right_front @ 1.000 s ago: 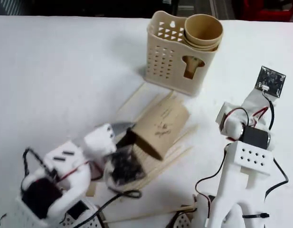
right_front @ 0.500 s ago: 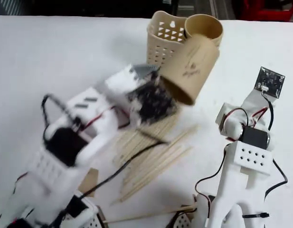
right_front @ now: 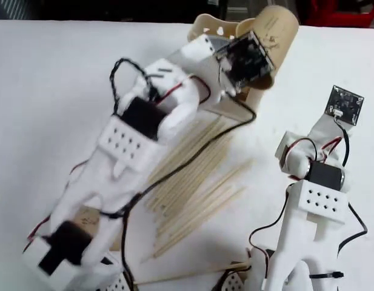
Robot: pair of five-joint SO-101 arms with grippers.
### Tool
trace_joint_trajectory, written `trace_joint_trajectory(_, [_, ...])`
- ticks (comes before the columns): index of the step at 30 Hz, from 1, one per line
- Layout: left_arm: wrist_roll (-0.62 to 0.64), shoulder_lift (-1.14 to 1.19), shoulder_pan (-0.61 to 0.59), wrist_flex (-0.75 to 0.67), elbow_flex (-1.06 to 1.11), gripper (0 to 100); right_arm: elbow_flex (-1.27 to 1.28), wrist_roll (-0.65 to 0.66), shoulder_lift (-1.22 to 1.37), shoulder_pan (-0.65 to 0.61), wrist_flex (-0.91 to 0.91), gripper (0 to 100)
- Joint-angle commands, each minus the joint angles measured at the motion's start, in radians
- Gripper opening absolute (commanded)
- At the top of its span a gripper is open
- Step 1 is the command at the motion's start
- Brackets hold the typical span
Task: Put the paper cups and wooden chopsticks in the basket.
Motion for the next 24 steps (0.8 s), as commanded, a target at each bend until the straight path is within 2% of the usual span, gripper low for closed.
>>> trace_joint_trajectory(1, [0.014, 0.111, -0.048, -0.018, -0.193, 2, -0.008, -0.008, -0.016, -0.002, -0.022, 22.3])
trace_joint_trajectory(7, [0.014, 0.234, -0.071, 0.018, -0.310, 2, 0.006, -0.005, -0.018, -0.036, -0.028, 22.3])
trace_joint_trajectory(14, [0.014, 0.252, -0.065, 0.049, -0.347, 3, 0.009, -0.003, -0.016, -0.036, -0.042, 22.3])
trace_joint_trajectory(19, [0.055, 0.254, -0.071, 0.048, -0.345, 13, 0.009, -0.003, -0.016, -0.036, -0.042, 22.3])
trace_joint_trajectory(24, [0.094, 0.254, -0.071, 0.051, -0.344, 15, 0.009, -0.003, -0.016, -0.036, -0.042, 22.3])
